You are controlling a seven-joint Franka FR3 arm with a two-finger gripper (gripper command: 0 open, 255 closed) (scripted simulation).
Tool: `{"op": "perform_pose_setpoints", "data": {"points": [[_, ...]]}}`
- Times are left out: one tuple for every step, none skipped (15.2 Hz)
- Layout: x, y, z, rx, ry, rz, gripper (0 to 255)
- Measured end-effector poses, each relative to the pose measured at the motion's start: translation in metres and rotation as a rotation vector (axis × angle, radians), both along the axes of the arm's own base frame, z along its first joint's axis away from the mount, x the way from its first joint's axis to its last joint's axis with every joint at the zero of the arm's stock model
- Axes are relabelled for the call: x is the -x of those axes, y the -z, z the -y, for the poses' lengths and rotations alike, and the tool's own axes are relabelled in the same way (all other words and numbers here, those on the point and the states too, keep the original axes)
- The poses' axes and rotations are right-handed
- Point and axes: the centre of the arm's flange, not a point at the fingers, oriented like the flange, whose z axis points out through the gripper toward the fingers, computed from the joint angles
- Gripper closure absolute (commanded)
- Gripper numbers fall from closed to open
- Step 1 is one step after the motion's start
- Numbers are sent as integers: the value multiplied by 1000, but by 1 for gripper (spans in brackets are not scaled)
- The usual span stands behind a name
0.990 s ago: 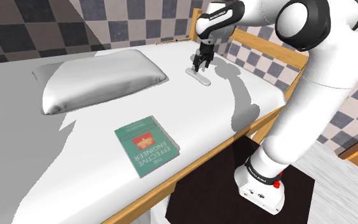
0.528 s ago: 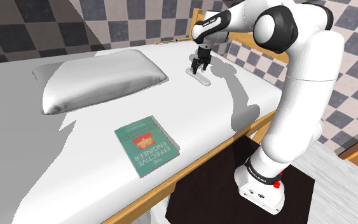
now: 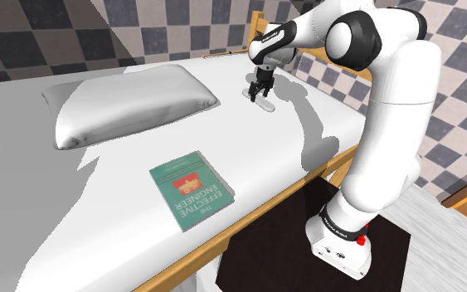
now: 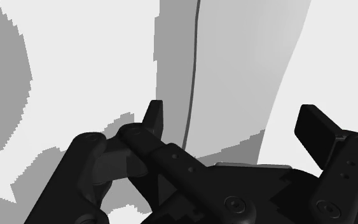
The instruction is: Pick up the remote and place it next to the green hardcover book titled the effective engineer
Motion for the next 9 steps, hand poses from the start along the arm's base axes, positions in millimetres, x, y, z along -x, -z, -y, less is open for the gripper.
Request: {"op": "perform_pose_setpoints", "data": {"points": [[0,0,0,0,0,0,0],[0,0,0,0,0,0,0],[0,0,0,0,0,0,0],[0,0,0,0,0,0,255],[0,0,0,0,0,1,255],[0,0,0,0,0,0,255],[0,0,0,0,0,0,255],[0,0,0,0,0,0,255],[0,0,0,0,0,0,255]]}}
